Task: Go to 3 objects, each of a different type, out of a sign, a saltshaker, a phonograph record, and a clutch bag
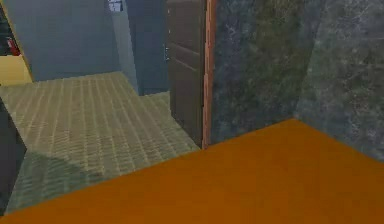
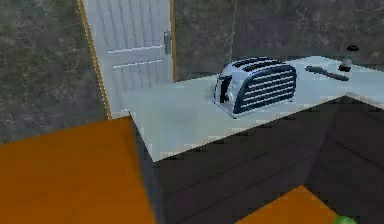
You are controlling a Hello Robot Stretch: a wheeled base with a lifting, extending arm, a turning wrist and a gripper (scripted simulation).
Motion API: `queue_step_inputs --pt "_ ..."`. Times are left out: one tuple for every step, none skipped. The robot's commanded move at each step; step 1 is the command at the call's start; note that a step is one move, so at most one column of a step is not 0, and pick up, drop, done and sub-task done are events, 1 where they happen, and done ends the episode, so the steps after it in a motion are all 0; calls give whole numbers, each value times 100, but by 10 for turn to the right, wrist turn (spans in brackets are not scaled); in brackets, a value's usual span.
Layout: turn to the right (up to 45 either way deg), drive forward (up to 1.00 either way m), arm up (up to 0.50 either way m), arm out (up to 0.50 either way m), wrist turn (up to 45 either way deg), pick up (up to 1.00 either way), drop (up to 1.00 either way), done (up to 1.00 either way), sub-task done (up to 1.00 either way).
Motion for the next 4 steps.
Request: queue_step_inputs --pt "-210 0 0 0 0 0 0 0 0" --pt "0 5 0 0 0 0 0 0 0" --pt "270 0 0 0 0 0 0 0 0" --pt "0 50 0 0 0 0 0 0 0"
